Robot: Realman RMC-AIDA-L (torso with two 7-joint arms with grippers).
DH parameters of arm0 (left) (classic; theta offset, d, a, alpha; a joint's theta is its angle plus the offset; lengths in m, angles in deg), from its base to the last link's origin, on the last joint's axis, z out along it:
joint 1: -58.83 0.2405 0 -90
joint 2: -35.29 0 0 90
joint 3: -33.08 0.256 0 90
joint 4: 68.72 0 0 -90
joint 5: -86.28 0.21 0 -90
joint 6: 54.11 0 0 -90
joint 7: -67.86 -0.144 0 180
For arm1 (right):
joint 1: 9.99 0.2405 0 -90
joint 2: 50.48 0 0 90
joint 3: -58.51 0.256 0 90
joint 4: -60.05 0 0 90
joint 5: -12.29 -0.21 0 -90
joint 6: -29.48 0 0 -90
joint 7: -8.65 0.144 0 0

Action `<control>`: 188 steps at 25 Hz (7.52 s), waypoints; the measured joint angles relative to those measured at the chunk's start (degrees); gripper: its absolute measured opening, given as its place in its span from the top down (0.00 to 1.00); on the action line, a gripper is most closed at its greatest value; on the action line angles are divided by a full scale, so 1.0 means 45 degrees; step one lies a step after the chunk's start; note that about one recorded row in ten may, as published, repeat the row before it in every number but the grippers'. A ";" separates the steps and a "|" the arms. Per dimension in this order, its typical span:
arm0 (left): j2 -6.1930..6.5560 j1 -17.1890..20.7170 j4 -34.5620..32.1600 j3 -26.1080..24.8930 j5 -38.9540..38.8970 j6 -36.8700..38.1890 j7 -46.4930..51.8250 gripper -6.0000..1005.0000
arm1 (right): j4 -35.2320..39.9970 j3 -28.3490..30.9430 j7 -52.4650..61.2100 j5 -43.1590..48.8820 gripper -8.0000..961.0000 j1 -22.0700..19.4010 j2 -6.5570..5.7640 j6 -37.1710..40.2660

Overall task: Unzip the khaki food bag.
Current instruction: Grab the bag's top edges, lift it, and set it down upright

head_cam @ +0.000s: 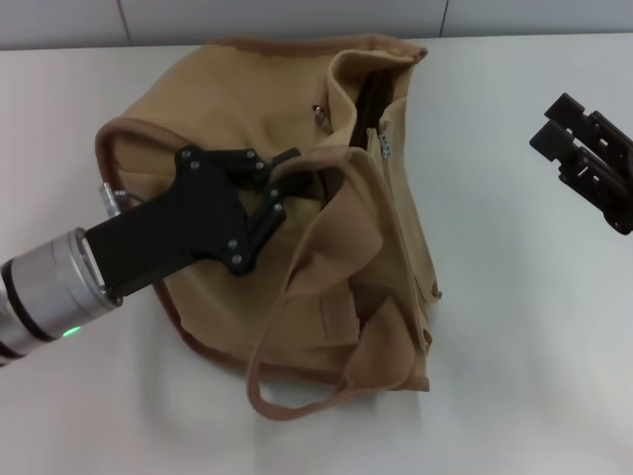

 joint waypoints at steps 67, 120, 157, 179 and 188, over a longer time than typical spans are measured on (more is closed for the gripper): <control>-0.0006 -0.0081 0.1171 0.0149 -0.0659 0.0416 -0.1353 0.91 | 1.0016 -0.7938 0.6654 -0.3589 0.24 0.0996 -0.0252 0.2446; -0.0006 -0.0018 0.1110 0.0229 -0.0765 0.0472 -0.1550 0.91 | 0.7208 -1.0092 0.4645 -0.2836 0.24 0.0288 -0.0085 -0.0011; -0.0006 -0.0114 0.1522 0.0626 -0.0667 0.0718 -0.1679 0.91 | 0.2095 -0.9206 0.0672 -0.3159 0.54 0.1679 0.0056 -0.2318; -0.0007 -0.0228 0.1522 0.0636 -0.0673 0.0688 -0.1687 0.91 | 0.1970 -1.0020 0.0625 -0.3217 0.87 0.1733 0.0077 -0.2223; -0.0006 -0.0208 0.1522 0.0636 -0.0743 0.0702 -0.1687 0.91 | 0.2003 -0.9906 0.0479 -0.3376 0.93 0.1238 0.0035 -0.2194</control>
